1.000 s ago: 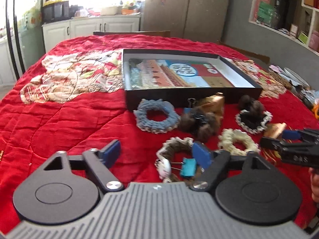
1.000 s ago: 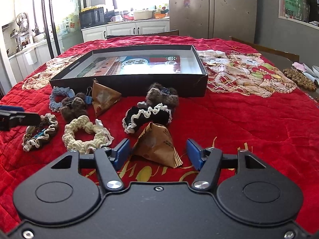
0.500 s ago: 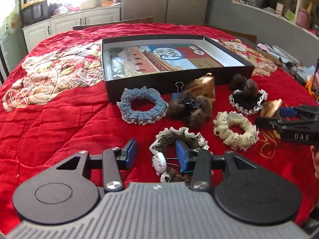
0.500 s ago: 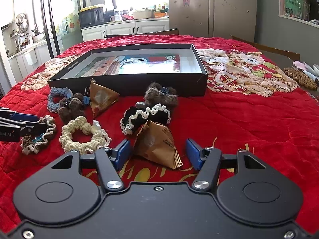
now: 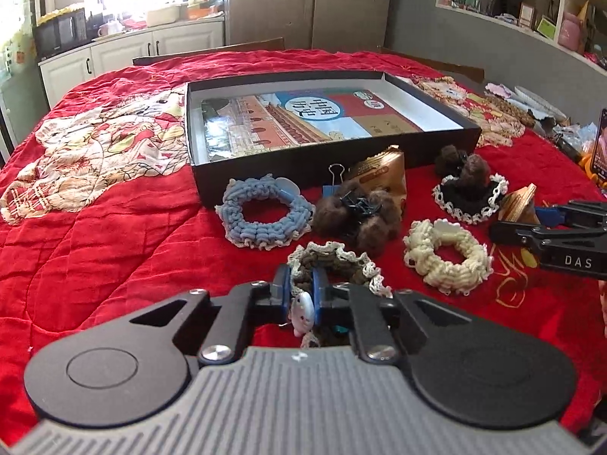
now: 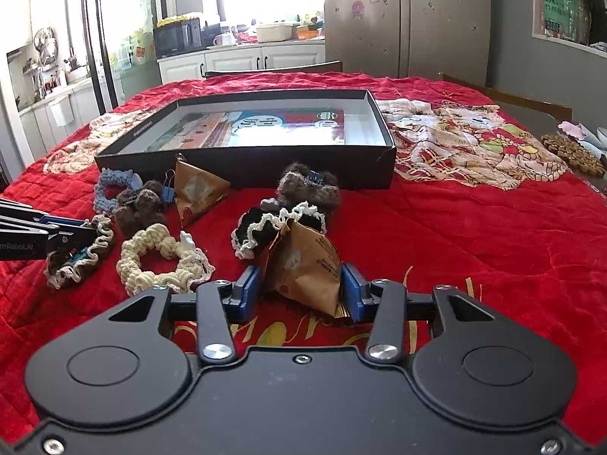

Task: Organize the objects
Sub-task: 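Close left gripper on brown scrunchie while right gripper closes on paper pouch, then carry the scrunchie and paper pouch with both grippers over the black box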

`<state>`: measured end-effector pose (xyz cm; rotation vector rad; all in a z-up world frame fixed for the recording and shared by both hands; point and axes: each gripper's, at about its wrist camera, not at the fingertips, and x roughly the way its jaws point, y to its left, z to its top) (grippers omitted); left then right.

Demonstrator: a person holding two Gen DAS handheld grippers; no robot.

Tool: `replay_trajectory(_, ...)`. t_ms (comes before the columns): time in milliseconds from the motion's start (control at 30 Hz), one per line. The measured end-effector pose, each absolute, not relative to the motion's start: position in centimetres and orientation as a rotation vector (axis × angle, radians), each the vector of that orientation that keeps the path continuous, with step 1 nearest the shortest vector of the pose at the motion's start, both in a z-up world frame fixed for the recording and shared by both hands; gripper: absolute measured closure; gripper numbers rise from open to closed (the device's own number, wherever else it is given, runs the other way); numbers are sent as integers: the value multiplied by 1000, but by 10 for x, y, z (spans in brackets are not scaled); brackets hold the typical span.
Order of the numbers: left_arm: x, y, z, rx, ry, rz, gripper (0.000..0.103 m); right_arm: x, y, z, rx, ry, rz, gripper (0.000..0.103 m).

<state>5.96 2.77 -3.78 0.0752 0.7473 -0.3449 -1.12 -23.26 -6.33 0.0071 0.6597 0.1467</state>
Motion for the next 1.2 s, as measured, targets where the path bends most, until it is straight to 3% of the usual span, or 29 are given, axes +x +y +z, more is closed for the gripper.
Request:
replay_trajectory(600, 45, 29, 12, 44, 623, -377, 89, -19, -229, -30, 27, 585, 212, 61)
replay_trajectory(1200, 143, 17, 46, -22, 524, -266, 89, 89, -209, 18, -10, 466, 209, 61)
